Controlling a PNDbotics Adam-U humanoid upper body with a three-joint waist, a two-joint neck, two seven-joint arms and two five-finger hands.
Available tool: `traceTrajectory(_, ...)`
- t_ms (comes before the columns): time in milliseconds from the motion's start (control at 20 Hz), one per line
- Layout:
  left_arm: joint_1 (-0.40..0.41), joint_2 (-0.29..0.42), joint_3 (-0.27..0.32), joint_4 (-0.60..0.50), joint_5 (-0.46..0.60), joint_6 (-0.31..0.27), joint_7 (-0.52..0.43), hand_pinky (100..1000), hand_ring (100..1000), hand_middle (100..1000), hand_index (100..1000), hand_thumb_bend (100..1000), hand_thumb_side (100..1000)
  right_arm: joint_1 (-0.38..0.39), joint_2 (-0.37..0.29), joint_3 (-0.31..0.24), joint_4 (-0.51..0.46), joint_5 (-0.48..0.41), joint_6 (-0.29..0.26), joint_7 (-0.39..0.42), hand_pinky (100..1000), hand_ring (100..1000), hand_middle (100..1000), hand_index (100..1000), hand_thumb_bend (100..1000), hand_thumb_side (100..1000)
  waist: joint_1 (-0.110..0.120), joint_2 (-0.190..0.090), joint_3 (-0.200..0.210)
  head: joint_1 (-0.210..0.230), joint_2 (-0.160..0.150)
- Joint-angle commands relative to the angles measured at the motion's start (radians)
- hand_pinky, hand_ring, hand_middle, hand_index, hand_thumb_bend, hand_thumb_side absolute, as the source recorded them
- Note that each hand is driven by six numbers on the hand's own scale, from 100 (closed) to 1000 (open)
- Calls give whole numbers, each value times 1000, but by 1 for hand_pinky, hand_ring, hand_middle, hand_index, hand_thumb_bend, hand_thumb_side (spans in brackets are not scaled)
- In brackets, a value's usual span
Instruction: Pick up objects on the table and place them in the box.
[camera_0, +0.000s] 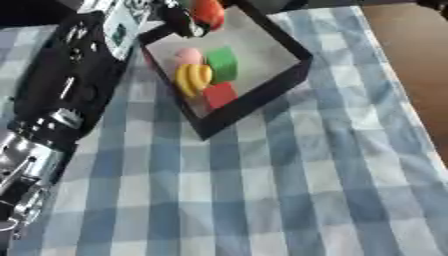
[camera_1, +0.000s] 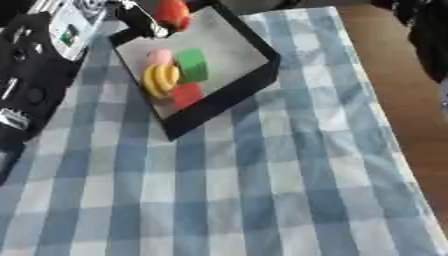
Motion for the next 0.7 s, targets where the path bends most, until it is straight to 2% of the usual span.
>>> traceTrajectory(50,-17,3,16,20,-22,-6,2,744,763,725,760,517,256,-15,-11,-4,-16,-4,2,0,919,769,746,739,100,688,-11,-21,-1,2,-8)
traceTrajectory(200,-13,0,13,36,-49,-14,-19,767,787,752,830,628,323,-14,-11,-4,-15,-3,3,1,919,769,746,739,100,688,-12,-21,1,0,-6)
traceTrajectory(450,-6,-3,19,32,-62,-23,-51,774,801,771,904,737,366,-11,-11,-3,-14,-2,3,2,919,769,746,739,100,691,-14,-23,4,0,-5)
traceTrajectory(600,-4,3,24,20,-64,-19,-32,769,800,772,914,755,381,-9,-13,-3,-12,-1,4,2,919,769,746,739,100,693,-13,-24,8,-2,-3)
traceTrajectory(700,-2,11,28,-3,-55,-13,3,755,788,759,898,668,359,-6,-13,-2,-10,1,5,3,919,768,746,738,100,696,-12,-25,11,-4,-2)
